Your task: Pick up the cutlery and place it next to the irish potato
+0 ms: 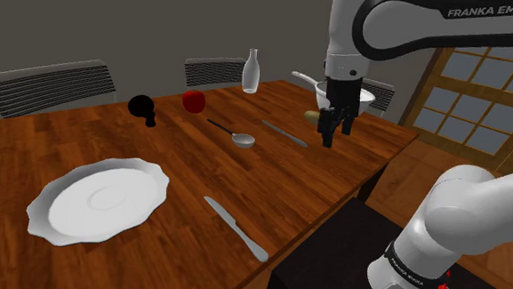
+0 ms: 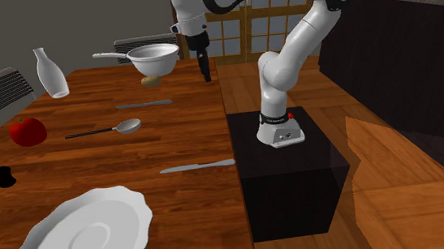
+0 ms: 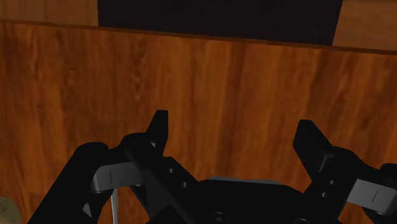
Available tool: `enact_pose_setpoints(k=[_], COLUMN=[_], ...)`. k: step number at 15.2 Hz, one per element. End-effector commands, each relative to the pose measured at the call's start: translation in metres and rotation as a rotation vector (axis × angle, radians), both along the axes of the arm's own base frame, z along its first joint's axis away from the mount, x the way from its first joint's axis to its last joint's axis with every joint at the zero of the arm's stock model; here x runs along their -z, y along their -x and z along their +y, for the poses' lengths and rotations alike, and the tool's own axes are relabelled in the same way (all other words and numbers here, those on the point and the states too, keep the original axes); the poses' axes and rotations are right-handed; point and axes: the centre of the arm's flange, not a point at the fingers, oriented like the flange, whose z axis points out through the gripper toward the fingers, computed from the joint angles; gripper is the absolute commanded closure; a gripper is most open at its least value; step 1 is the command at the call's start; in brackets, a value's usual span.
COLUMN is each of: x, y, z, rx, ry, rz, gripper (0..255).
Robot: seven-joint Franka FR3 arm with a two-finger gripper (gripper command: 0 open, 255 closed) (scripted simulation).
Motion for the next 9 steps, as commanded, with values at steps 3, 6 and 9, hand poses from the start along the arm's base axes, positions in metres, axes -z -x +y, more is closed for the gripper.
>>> enact_pose_setpoints(k=[3, 6, 9], x=[0.025, 0.043, 0.061], y=[-0.007, -0.013, -0.019], z=[0.043, 0.075, 0.107], rx=[-0.004, -0.008, -0.012], ry=[-0.018, -0.031, -0.044], rz=[-0.026, -0.045, -0.063], gripper=[0, 0, 0])
